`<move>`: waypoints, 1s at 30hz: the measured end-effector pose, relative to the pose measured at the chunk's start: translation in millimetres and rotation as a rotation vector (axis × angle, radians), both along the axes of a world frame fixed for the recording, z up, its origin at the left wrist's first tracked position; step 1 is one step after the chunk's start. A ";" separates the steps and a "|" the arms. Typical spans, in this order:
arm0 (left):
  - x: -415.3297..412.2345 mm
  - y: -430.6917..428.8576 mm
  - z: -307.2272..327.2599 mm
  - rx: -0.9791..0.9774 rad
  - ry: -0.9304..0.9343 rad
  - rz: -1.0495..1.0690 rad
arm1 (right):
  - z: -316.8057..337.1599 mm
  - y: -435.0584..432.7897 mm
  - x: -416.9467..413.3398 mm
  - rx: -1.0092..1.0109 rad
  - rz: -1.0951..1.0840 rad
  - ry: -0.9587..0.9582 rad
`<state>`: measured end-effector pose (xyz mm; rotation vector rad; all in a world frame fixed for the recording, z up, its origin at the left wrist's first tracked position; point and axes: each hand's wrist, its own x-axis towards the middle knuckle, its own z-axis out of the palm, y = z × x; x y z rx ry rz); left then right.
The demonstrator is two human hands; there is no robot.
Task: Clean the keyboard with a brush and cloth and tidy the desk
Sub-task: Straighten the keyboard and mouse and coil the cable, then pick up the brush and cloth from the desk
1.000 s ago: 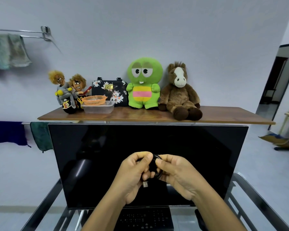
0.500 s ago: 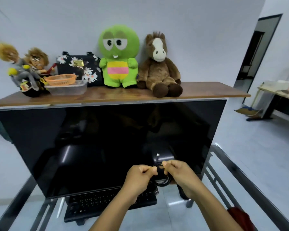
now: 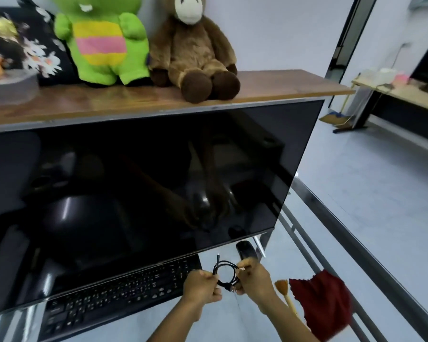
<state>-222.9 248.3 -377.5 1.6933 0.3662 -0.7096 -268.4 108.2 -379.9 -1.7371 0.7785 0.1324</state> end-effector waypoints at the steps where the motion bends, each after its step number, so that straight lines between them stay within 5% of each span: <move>1: 1.7 -2.6 -6.3 0.013 0.019 -0.012 | -8.8 -1.8 2.4 -0.043 0.009 0.016; 9: 20.7 -15.3 -39.0 0.115 0.068 -0.067 | -70.1 -2.4 33.3 -0.303 0.180 0.035; 20: 20.1 -22.6 -28.8 0.190 -0.144 -0.178 | -42.0 -8.9 45.6 -0.527 0.496 0.085; 24: 6.6 -20.5 -27.5 0.319 -0.303 -0.348 | -16.5 -57.4 28.1 -0.600 0.360 -0.004; 30: -18.5 -80.8 -33.1 0.541 -0.302 -0.819 | -20.5 -165.8 -36.0 -0.685 0.047 0.227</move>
